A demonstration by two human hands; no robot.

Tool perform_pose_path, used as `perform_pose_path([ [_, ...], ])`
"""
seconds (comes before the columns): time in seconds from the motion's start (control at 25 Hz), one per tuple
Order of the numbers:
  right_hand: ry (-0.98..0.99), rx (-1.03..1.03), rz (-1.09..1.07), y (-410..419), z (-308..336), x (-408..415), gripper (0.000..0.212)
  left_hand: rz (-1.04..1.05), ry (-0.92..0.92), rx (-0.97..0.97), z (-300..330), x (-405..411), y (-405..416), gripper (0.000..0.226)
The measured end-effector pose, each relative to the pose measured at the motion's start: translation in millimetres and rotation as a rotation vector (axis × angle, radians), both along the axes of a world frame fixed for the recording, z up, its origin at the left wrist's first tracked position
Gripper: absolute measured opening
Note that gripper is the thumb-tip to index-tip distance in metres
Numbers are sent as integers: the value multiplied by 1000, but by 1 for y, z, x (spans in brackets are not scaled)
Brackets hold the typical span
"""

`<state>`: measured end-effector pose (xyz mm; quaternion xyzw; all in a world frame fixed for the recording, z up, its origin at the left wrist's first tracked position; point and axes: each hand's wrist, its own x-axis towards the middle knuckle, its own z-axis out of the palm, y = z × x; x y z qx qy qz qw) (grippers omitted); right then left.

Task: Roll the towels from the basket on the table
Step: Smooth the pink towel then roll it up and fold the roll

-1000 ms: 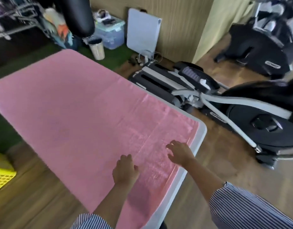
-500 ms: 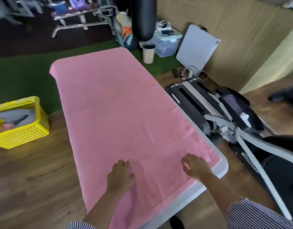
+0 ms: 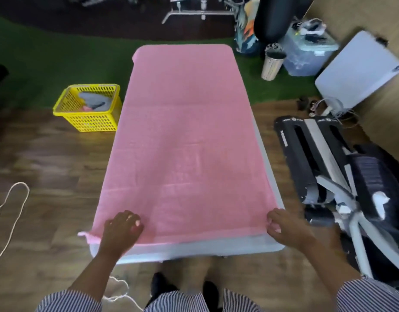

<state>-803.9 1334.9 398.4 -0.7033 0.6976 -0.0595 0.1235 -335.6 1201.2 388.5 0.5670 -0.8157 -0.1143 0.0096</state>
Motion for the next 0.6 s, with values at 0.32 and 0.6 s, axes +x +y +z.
perform_pose_path([
  [0.32, 8, 134, 35, 17, -15, -38, 19, -78, 117, -52, -5, 39, 34, 44],
  [0.6, 49, 351, -94, 49, -3, -49, 20, -180, 83, -179, -12, 12, 37, 33],
])
